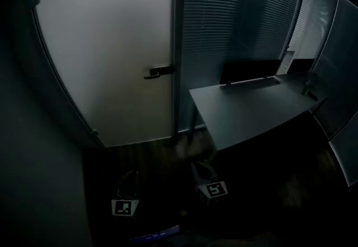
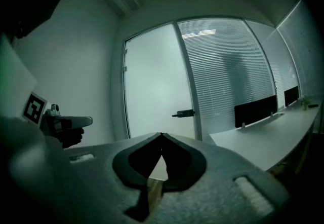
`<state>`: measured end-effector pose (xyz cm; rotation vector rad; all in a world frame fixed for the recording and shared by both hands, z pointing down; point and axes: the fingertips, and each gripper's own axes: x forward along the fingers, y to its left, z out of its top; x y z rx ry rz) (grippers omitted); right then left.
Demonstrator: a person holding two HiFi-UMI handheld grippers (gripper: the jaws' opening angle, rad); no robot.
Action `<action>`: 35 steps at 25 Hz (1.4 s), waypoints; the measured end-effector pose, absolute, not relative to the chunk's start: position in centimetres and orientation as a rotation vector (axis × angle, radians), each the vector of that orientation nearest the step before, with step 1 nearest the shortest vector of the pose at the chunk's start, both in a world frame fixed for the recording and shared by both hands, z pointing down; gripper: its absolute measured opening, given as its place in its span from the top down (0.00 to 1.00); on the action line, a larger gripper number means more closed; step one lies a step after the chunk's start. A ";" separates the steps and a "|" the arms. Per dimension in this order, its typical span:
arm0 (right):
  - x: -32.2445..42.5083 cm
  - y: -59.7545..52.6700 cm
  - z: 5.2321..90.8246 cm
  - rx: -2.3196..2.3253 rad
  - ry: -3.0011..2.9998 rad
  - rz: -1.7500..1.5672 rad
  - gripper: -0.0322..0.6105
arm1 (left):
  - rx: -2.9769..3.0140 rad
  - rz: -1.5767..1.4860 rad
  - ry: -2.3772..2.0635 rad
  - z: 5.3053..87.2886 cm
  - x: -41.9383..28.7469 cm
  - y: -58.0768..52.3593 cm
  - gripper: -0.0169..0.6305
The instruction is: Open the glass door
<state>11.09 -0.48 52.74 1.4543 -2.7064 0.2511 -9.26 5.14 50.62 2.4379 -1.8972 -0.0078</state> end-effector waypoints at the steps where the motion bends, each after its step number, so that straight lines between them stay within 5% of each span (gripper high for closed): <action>1: 11.3 -0.5 52.8 1.455 -2.706 0.248 0.95 | 2.435 -0.013 -1.897 50.7 -9.0 5.2 0.97; 35: 15.6 -8.6 54.6 1.333 -2.757 0.317 0.95 | 2.344 -0.003 -1.964 52.2 -3.3 -2.8 0.97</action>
